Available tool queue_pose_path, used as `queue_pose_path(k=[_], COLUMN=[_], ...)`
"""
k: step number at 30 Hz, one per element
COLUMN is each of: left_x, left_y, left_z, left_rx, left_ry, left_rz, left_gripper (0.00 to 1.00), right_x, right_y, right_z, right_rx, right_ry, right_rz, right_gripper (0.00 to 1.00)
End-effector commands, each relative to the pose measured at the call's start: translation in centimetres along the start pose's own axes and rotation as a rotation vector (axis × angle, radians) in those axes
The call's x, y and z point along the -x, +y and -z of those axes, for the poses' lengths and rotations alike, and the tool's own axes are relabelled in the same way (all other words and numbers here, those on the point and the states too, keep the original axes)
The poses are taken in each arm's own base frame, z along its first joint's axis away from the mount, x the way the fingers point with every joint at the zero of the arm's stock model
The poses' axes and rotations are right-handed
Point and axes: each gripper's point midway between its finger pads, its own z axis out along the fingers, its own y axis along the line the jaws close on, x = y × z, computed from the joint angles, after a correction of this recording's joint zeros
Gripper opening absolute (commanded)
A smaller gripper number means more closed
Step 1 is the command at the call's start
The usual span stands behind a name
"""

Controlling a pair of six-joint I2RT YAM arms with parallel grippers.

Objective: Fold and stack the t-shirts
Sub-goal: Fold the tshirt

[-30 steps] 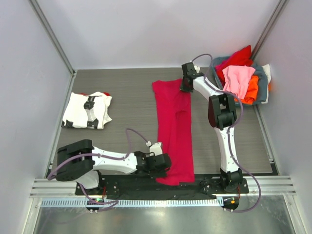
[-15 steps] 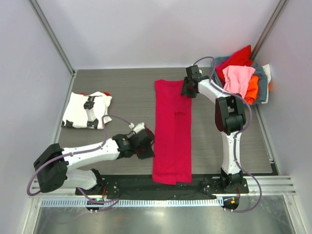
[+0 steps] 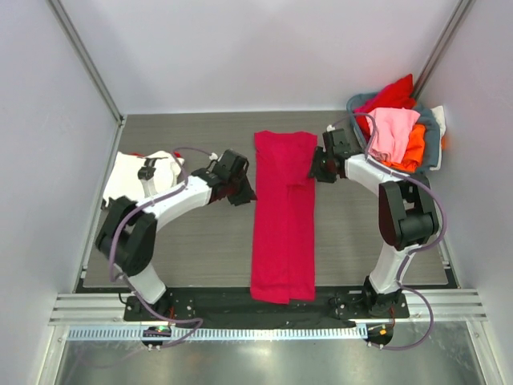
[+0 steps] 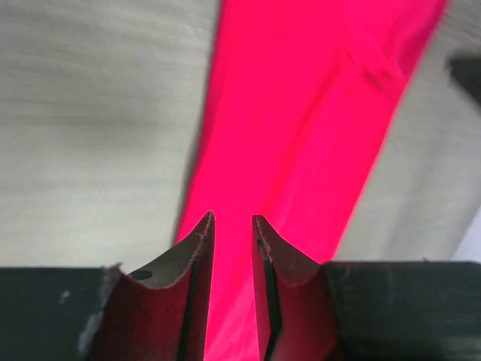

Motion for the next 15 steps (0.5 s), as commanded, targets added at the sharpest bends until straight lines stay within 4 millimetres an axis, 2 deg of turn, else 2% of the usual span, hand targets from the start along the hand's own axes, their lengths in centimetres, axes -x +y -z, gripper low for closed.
queue_pose_path(k=[1,3,4,7,8,13,15], left_x=[2.6,4.2,4.1,5.4,5.6,7.5,7.6], left_y=[-2.4,-3.5,-3.2,-3.6,-3.1,-2.2,-1.0], left_z=[-1.8,-2.5,-3.7,-4.8,-5.8,-7.4,-8.5], left_rx=[-0.068,-0.081,-0.065,-0.065,-0.049,-0.014,0.02], left_ry=[-0.009,-0.025,-0.009,-0.015,-0.007,-0.024,-0.009], left_rz=[-0.005,0.001,0.006,0.02,0.028,0.055,0.068], left_gripper=[0.28,0.3,0.31,0.31,0.31,0.3,0.3], right_x=[-0.4,-1.2,-1.3,-1.8,-1.7,-1.4,-1.3], right_y=[0.0,-0.3,-0.1,-0.2,-0.2,-0.7,-1.0], right_z=[0.1,-0.3,-0.5,-1.3,-1.5,-2.4,-2.9], right_rx=[0.045,0.055,0.068,0.074,0.076,0.082,0.072], right_ry=[-0.02,-0.002,0.003,0.021,0.022,0.031,0.034], right_rz=[-0.002,-0.01,-0.01,-0.012,-0.015,-0.044,-0.052], right_gripper=[0.46,0.46,0.46,0.46,0.45,0.43,0.43])
